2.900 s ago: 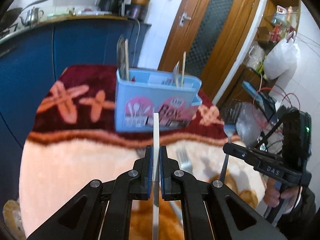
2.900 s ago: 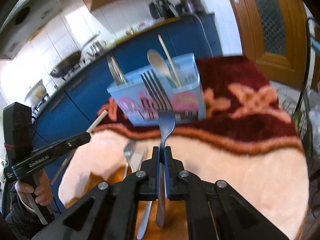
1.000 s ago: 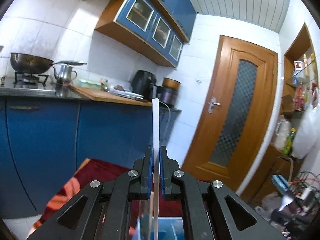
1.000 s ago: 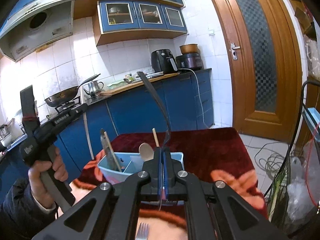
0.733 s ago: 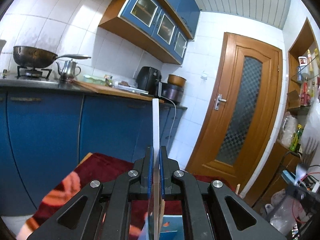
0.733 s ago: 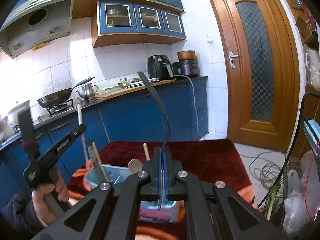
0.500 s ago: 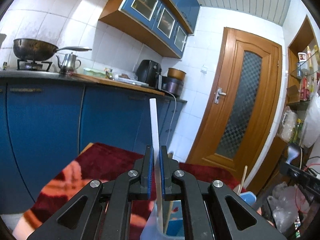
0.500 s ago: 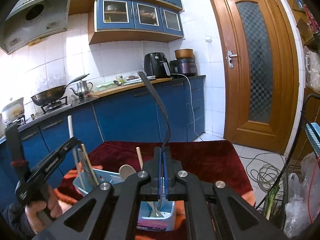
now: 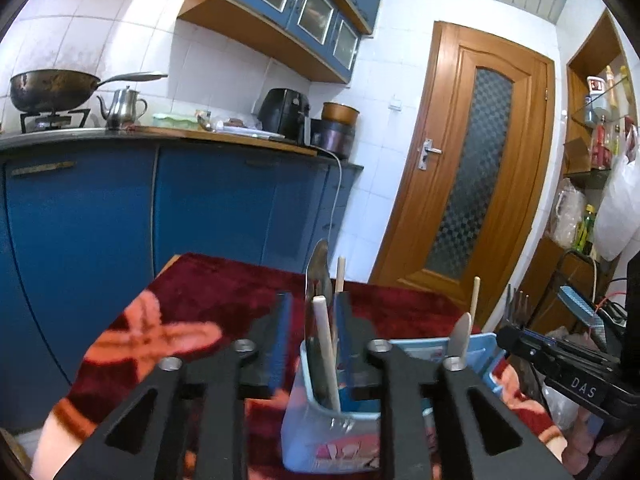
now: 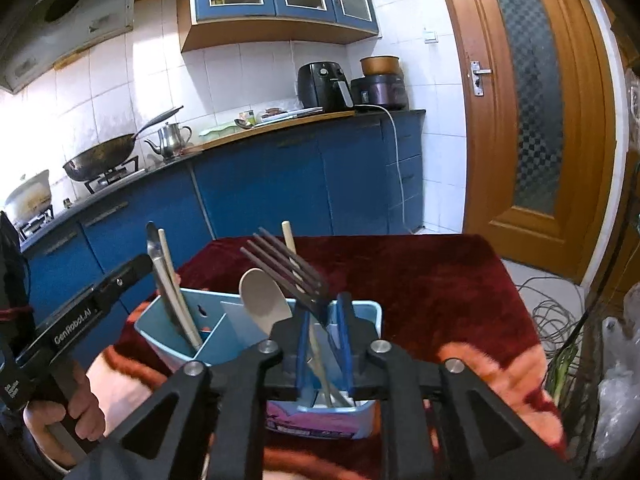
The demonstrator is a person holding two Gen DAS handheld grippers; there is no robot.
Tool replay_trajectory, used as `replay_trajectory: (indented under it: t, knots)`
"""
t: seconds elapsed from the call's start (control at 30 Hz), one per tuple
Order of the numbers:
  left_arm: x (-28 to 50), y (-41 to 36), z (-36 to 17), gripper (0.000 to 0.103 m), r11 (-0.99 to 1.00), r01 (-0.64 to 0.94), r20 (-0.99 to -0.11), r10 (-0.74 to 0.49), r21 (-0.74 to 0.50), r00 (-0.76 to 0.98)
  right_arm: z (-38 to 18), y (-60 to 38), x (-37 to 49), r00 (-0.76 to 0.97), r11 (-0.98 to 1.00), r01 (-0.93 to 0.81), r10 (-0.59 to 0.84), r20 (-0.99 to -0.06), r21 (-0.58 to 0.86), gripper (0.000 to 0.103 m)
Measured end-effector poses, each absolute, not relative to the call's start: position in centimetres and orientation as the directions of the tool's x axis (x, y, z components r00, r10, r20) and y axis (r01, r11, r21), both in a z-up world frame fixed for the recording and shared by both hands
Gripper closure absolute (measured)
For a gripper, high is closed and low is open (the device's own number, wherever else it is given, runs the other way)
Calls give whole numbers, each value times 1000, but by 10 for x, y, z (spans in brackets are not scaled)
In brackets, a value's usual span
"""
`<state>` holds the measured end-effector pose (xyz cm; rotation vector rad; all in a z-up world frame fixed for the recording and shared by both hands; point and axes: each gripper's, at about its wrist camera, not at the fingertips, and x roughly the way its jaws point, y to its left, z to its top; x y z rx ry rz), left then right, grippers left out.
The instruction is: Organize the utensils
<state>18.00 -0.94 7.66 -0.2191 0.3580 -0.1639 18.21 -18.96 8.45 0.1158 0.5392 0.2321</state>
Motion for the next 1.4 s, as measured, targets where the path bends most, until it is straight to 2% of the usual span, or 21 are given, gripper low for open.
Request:
replay_trajectory:
  t: [0.07, 0.3, 0.43, 0.57, 0.7, 1.03, 1.4]
  knots:
    - [175, -7, 78, 64, 960, 124, -334, -205, -249, 920, 86, -192, 178, 835, 964, -194, 260, -486, 183, 77]
    - [158, -2, 82, 61, 956, 133, -412, -236, -262, 880, 91, -199, 157, 841, 954, -198, 284, -461, 227, 70]
    - [145, -3, 82, 59, 962, 140, -454, -235, -233, 860, 91, -202, 143, 833, 949, -194, 292, -470, 247, 69]
    - [130, -4, 81, 54, 970, 135, -495, -220, -201, 841, 91, -202, 130, 823, 949, -189, 293, -486, 251, 62]
    - [119, -7, 77, 53, 978, 126, -551, -197, -165, 811, 87, -199, 118, 804, 960, -167, 265, -532, 225, 60]
    - [95, -16, 55, 48, 971, 175, -650, -240, -164, 721, 57, -201, 91, 710, 962, -126, 259, -655, 243, 53]
    - [99, -23, 17, 48, 964, 170, -729, -264, -202, 631, 35, -205, 72, 668, 960, -106, 262, -696, 260, 46]
